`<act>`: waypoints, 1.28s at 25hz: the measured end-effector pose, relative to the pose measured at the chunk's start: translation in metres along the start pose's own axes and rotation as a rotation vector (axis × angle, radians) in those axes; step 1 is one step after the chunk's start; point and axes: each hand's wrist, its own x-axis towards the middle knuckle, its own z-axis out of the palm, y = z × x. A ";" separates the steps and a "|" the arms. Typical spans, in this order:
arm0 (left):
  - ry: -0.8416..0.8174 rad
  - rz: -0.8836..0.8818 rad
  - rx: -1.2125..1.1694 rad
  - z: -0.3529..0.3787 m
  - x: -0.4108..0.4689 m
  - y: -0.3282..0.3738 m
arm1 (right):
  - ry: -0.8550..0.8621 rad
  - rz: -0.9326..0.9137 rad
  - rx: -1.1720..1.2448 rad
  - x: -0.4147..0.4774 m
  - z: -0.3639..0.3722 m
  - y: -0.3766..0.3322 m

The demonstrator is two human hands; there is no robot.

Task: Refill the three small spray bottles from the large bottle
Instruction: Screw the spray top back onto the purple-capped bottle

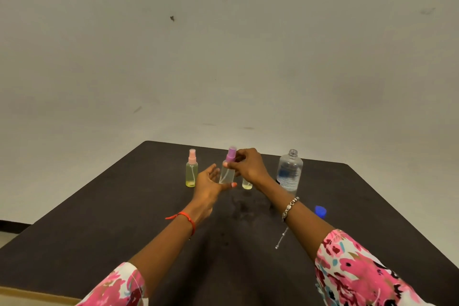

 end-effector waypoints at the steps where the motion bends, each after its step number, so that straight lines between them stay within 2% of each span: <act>1: 0.014 -0.022 0.017 -0.006 0.005 -0.005 | 0.050 0.022 0.018 0.009 0.007 0.005; 5: 0.049 -0.100 0.052 -0.031 0.025 -0.026 | 0.158 0.080 -0.002 0.049 0.029 0.025; 17: 0.131 -0.204 0.018 -0.073 0.060 -0.047 | 0.093 0.174 -0.166 0.115 0.078 0.067; 21: 0.293 -0.131 0.118 -0.072 0.066 -0.050 | 0.060 0.183 -0.183 0.112 0.075 0.063; 24: 0.463 -0.016 0.368 -0.069 0.076 -0.053 | 0.141 0.046 -0.248 0.100 0.070 0.052; 28: 0.344 0.040 0.353 -0.061 0.087 -0.049 | 0.245 -0.208 -0.274 0.087 0.066 0.041; 30: 0.297 0.051 0.335 -0.056 0.088 -0.048 | 0.222 -0.266 -0.242 0.082 0.063 0.041; 32: 0.313 0.070 0.363 -0.051 0.086 -0.045 | 0.130 -0.304 -0.227 0.076 0.057 0.037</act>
